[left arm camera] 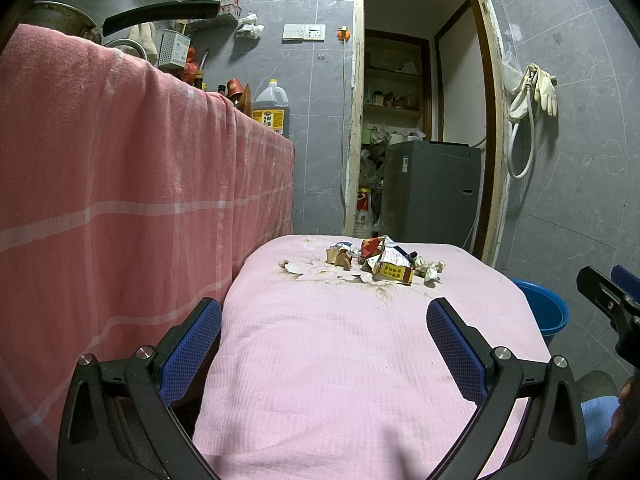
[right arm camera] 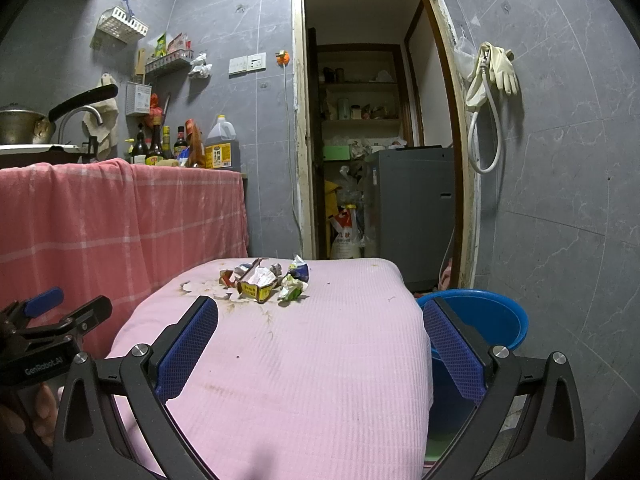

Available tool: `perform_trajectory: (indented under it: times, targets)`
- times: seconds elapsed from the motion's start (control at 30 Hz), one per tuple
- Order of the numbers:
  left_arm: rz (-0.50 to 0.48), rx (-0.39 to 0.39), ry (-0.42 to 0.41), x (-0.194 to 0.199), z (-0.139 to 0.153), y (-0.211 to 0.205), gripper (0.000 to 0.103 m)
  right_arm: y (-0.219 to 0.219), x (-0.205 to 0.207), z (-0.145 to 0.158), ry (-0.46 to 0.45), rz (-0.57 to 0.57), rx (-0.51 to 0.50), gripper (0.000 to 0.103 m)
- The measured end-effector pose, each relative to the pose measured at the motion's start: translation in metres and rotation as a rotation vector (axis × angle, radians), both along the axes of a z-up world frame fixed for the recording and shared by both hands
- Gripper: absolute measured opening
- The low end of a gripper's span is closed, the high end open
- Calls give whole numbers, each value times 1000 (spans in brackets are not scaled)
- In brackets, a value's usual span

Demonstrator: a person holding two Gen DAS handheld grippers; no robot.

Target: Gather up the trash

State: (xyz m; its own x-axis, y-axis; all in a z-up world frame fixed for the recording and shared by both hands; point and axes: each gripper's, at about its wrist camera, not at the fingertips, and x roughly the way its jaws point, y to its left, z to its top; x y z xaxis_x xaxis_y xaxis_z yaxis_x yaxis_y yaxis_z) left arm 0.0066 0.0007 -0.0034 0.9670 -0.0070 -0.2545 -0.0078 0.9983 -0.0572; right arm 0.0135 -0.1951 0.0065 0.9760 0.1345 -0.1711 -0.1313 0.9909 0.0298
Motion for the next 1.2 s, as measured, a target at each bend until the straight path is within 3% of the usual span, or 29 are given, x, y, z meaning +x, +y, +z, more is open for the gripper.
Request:
perform_trajectory:
  times: [0.67, 1.2]
  targets:
    - [1, 3, -2, 0, 0, 0, 101, -1, 3, 0, -8, 1, 2, 103]
    - [-7, 36, -99, 39, 24, -1, 101, 2, 36, 32, -105, 44, 47, 103]
